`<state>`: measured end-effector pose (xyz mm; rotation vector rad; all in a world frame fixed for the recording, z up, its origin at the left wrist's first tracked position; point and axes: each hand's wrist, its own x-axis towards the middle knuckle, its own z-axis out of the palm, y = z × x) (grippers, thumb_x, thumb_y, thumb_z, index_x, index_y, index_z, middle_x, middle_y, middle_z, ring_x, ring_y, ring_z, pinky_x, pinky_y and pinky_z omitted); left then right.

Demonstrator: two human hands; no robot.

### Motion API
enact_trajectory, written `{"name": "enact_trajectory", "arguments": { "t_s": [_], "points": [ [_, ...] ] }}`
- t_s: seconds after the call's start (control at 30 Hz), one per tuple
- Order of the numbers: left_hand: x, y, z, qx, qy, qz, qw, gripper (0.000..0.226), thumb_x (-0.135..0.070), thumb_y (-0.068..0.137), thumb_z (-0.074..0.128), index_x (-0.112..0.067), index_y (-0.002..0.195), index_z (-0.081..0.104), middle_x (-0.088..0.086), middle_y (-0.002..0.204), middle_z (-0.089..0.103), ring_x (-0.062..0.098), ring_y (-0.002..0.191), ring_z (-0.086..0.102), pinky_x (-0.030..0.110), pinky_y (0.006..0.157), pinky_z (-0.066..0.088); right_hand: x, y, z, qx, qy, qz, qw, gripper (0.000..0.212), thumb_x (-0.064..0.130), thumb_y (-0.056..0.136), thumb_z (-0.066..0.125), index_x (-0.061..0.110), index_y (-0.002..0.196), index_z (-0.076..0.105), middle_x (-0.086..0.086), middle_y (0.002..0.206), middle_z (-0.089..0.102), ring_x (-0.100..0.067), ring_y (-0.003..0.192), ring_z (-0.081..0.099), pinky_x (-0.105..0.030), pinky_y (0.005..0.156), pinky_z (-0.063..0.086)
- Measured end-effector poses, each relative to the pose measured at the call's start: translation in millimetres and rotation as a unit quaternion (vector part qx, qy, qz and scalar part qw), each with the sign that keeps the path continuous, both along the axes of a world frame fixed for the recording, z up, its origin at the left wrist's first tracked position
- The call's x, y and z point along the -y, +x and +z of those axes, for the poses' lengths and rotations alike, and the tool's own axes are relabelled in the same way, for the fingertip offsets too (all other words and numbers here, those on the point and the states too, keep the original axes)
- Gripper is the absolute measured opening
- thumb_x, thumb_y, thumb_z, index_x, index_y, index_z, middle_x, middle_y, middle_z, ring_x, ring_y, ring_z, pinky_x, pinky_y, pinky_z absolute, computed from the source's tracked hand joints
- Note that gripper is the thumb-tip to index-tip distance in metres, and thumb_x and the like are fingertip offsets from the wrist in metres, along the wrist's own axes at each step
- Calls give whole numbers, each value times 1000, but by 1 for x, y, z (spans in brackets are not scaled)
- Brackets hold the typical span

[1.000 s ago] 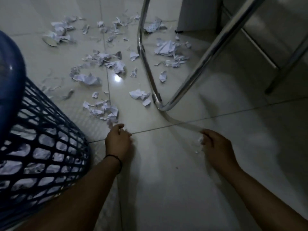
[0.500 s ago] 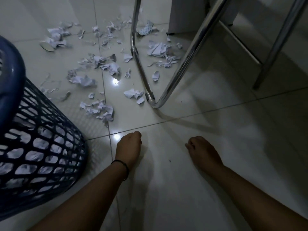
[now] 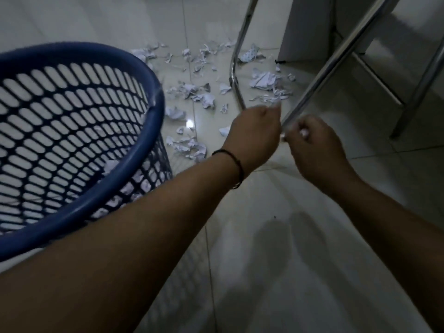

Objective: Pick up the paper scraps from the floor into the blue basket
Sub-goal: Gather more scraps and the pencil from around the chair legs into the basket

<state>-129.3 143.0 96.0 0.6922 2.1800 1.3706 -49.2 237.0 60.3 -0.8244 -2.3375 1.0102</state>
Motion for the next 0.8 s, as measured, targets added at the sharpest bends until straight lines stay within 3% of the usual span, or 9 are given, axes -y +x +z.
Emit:
{"name": "enact_trajectory", "arguments": {
  "t_s": [0.1, 0.17, 0.27, 0.33, 0.4, 0.47, 0.57, 0.7, 0.8],
  "points": [
    [6, -13, 58, -48, 45, 10, 998, 24, -17, 96, 38, -8, 98, 60, -8, 70, 48, 11, 64, 51, 17, 45, 39, 25, -22, 61, -64, -48, 53, 995, 17, 28, 95, 46, 28, 79, 51, 10, 71, 53, -5, 67, 51, -23, 65, 44],
    [21, -37, 86, -99, 63, 29, 993, 22, -14, 94, 39, -10, 106, 58, -3, 77, 54, 10, 61, 51, 16, 44, 38, 44, -41, 96, -86, -65, 87, 990, 15, 26, 94, 47, 31, 82, 53, 9, 76, 56, -8, 70, 52, -33, 67, 46],
    [62, -83, 120, -204, -24, 11, 979, 32, -13, 92, 42, -4, 117, 59, 6, 91, 64, 22, 83, 63, 16, 55, 44, 76, -75, 134, -45, -101, 138, 984, 17, 22, 93, 46, 29, 84, 58, 6, 76, 60, -10, 67, 55, -29, 59, 47],
    [97, -115, 129, -250, -169, -18, 953, 28, -10, 89, 53, 1, 114, 62, 11, 95, 67, 30, 94, 63, 30, 72, 51, 99, -97, 145, 20, -117, 177, 977, 16, 17, 93, 47, 19, 91, 63, 5, 75, 59, -10, 64, 55, -22, 53, 45],
    [133, -144, 124, -169, -270, -2, 948, 23, -8, 86, 56, 1, 105, 66, 11, 83, 67, 26, 72, 62, 31, 65, 50, 124, -117, 147, 69, -140, 202, 967, 20, 12, 91, 48, 5, 101, 63, 0, 71, 57, -9, 57, 51, -19, 47, 42],
    [160, -161, 117, -60, -272, -14, 960, 23, -13, 88, 50, -1, 99, 67, 8, 68, 61, 19, 55, 53, 27, 55, 43, 146, -129, 144, 93, -231, 207, 946, 19, 15, 92, 50, 3, 100, 61, -4, 68, 52, -12, 57, 45, -24, 49, 40],
    [184, -173, 101, 29, -283, 0, 959, 35, -30, 91, 38, -7, 90, 64, 12, 83, 67, 22, 68, 57, 27, 60, 41, 170, -143, 136, 130, -346, 238, 898, 37, 42, 95, 44, 8, 104, 55, -2, 66, 49, -17, 70, 48, -33, 65, 42],
    [196, -177, 92, -13, -305, 13, 952, 38, -41, 93, 39, -15, 100, 66, 2, 98, 69, 18, 91, 60, 27, 60, 37, 173, -150, 124, 139, -345, 266, 889, 55, 50, 98, 23, 19, 142, 33, -1, 128, 53, -17, 111, 48, -31, 91, 30],
    [198, -173, 89, -17, -290, 5, 957, 24, -39, 92, 43, -22, 104, 56, -3, 95, 62, 12, 82, 56, 28, 57, 37, 169, -141, 127, 103, -341, 292, 888, 52, 46, 99, 24, 15, 136, 44, 5, 119, 63, -13, 114, 51, -22, 91, 33]
  ]
}}
